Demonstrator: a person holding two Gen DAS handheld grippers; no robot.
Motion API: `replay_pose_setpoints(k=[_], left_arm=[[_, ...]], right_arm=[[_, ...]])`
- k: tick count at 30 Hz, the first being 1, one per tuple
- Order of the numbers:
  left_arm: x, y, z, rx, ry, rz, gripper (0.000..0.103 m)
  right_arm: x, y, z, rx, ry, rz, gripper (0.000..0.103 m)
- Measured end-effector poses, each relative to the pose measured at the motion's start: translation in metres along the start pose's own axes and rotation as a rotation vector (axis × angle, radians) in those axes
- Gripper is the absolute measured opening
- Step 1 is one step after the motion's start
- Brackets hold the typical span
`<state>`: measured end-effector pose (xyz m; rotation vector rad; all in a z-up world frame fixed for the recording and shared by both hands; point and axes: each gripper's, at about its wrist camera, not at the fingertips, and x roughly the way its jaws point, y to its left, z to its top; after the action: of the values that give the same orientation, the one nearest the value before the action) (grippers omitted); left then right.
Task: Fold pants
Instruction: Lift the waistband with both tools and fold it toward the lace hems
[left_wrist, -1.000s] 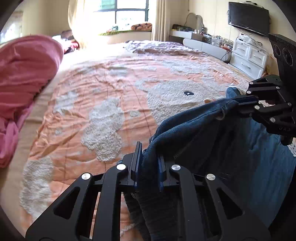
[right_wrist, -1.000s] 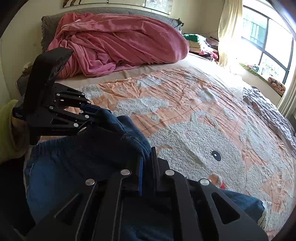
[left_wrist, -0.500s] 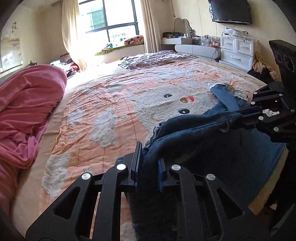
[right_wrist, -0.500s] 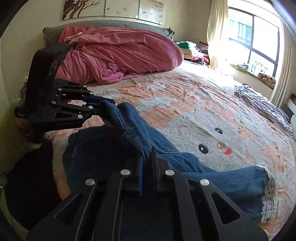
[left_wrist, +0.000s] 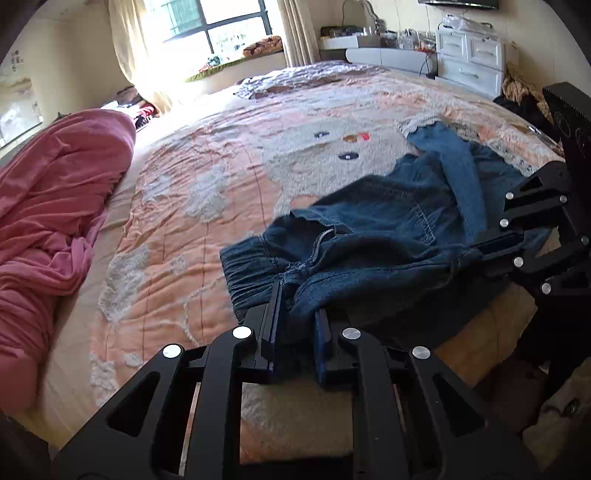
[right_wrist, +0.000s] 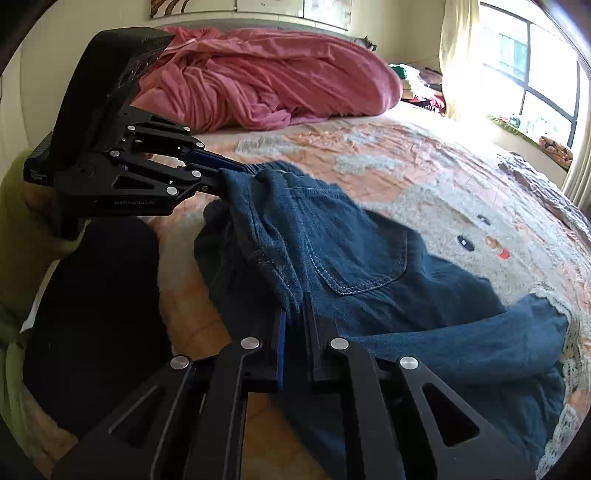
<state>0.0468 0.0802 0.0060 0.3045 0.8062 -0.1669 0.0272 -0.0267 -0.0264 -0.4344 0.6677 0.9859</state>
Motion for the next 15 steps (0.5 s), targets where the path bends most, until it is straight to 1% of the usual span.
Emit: replay_pose_setpoints(k=[4, 5, 6, 9, 11, 13, 14, 15], left_arm=[[0.0, -0.009, -0.013, 0.029, 0.042, 0.019, 0.01], [0.002, -0.011, -0.014, 0.037, 0.056, 0.02, 0.011], [0.003, -0.013, -0.016, 0.046, 0.067, 0.018, 0.011], [0.003, -0.013, -0.018, 0.047, 0.077, 0.001, 0.013], [0.0, -0.011, -0.02, 0.027, 0.073, -0.008, 0.015], [-0.005, -0.008, -0.022, -0.011, 0.066, -0.017, 0.025], [-0.007, -0.005, -0.024, -0.037, 0.063, -0.026, 0.039], [-0.01, -0.003, -0.027, -0.063, 0.059, -0.035, 0.041]], right_arm=[[0.004, 0.008, -0.008, -0.007, 0.023, 0.01, 0.007], [0.005, 0.009, -0.011, -0.004, 0.028, 0.015, 0.01], [0.008, 0.01, -0.014, -0.003, 0.036, 0.016, 0.01], [0.018, 0.009, -0.022, 0.018, 0.051, 0.016, 0.01], [0.019, 0.01, -0.023, 0.03, 0.037, 0.017, 0.01], [0.018, 0.009, -0.025, 0.034, 0.028, 0.022, 0.011], [0.018, 0.007, -0.025, 0.048, 0.025, 0.03, 0.011], [0.018, 0.006, -0.026, 0.058, 0.022, 0.036, 0.011]])
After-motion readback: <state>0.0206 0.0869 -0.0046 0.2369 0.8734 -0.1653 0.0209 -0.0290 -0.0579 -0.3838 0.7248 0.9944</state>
